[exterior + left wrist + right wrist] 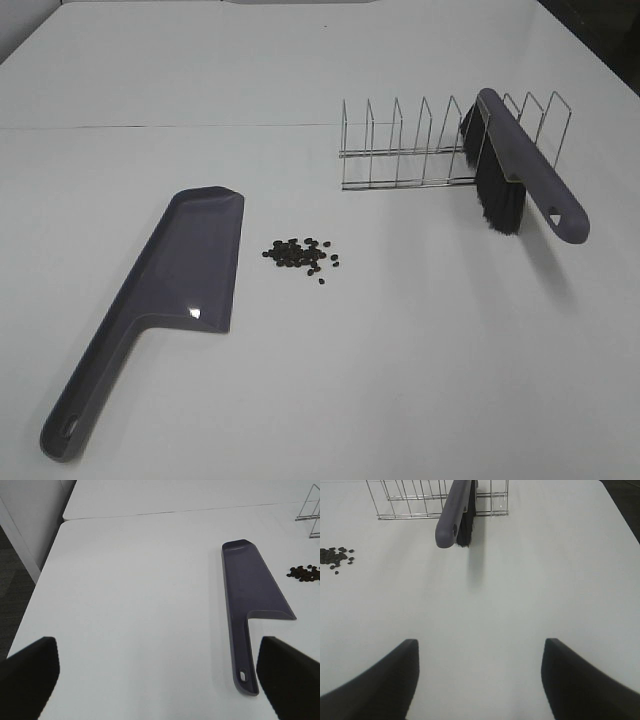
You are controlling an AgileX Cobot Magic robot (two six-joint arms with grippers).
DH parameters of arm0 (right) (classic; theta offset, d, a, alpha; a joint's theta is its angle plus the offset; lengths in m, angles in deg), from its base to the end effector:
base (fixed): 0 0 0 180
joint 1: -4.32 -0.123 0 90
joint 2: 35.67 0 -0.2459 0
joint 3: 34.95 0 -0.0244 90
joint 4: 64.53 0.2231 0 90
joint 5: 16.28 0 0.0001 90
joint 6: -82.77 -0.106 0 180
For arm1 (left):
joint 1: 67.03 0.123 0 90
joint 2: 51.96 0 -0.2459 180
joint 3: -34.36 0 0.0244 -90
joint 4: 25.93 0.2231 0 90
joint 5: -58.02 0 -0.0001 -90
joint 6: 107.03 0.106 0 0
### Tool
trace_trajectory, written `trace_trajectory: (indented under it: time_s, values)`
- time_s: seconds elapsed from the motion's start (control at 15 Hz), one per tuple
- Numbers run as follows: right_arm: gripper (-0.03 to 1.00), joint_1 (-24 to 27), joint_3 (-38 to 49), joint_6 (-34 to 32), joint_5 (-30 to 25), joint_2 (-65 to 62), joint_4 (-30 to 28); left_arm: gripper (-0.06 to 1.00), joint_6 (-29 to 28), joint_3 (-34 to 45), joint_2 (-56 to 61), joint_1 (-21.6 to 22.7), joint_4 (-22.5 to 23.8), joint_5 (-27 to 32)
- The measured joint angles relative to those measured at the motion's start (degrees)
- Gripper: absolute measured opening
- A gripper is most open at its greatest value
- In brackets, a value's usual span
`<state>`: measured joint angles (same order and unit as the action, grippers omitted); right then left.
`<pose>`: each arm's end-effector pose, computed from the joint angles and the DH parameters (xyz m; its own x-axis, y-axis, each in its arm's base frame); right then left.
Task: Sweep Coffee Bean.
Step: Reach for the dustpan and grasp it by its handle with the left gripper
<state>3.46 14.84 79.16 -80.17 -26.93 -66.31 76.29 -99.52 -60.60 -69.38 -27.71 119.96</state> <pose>0.0239 -0.0026 0.2408 -0.5348 0.0413 -0.8440 0.0350 0.9990 0.0267 0.0195 -0.0037 0.2609 -0.4455 0.0616 -0.8932 0.0848 0.9960 0.0264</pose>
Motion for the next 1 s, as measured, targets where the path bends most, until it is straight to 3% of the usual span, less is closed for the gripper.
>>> trace_trajectory:
  time_s: [1.0]
  values:
    - [0.60,0.00,0.00,0.00,0.00,0.00,0.00,0.99,0.00,0.00,0.00,0.00,0.86,0.00]
